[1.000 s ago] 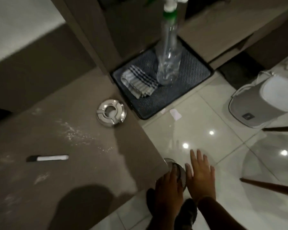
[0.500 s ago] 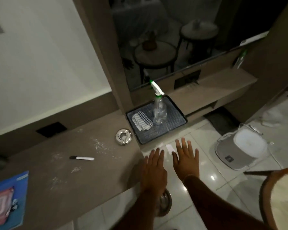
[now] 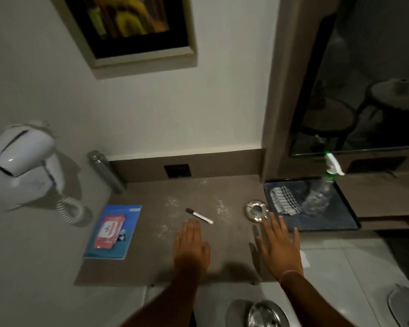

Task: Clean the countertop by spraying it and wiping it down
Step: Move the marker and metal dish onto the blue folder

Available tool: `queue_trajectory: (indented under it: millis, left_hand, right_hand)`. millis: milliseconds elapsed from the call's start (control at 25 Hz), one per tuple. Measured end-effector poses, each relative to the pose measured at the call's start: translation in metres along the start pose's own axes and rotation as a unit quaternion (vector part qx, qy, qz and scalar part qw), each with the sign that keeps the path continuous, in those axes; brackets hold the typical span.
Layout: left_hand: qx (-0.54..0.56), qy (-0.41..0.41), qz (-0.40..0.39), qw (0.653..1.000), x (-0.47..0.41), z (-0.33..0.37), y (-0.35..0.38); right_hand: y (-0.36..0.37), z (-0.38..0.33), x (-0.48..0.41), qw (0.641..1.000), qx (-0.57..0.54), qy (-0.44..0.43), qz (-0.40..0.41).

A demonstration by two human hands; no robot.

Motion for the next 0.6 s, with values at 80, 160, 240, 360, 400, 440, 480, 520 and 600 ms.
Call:
queue_trajectory:
  millis: [80, 160, 240, 360, 400, 440, 480, 520, 600]
  left_hand:
    - [0.013, -0.007, -0.028, 1.000, -0.005, -0.046, 0.004]
    - [0.021, -0.033, -0.044, 0.998, -0.010, -0.093, 0.011]
    - [0.041, -0.060, -0.051, 0.996, -0.013, -0.138, 0.023]
    - [0.060, -0.095, -0.031, 0.993, -0.030, -0.192, 0.022]
    - [0.050, -0.106, -0.047, 0.992, -0.035, -0.210, 0.020]
    - [0.028, -0.112, -0.059, 0.992, -0.040, -0.228, 0.020]
    - [0.014, -0.120, -0.063, 0.991, -0.043, -0.247, 0.023]
    - [0.012, -0.135, -0.063, 0.989, -0.044, -0.263, 0.024]
    - [0.022, -0.159, -0.064, 0.985, -0.045, -0.286, 0.028]
  right_hand:
    - [0.011, -0.033, -0.010, 1.000, 0.009, 0.006, -0.010]
    - [0.022, -0.068, -0.021, 1.000, 0.008, 0.017, -0.022]
    - [0.037, -0.104, -0.036, 0.999, 0.006, 0.022, -0.031]
    - [0.059, -0.160, -0.067, 0.998, -0.020, 0.035, -0.048]
    - [0.065, -0.177, -0.075, 0.998, -0.024, 0.033, -0.055]
    - [0.068, -0.191, -0.083, 0.997, -0.021, 0.031, -0.063]
    - [0.072, -0.205, -0.093, 0.997, -0.016, 0.029, -0.075]
    - [0.075, -0.217, -0.100, 0.996, -0.014, 0.029, -0.086]
    - [0.083, -0.232, -0.117, 0.993, -0.009, 0.040, -0.114]
Point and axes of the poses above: each hand's wrist, its own x-axis away from the middle knuckle, its own y-axis out of the palm, z = x × y, the point moved 2 cm from there along -x, towards the middle knuckle, and after that the axes turned 10 degrees about y, right-handed, at the moved point
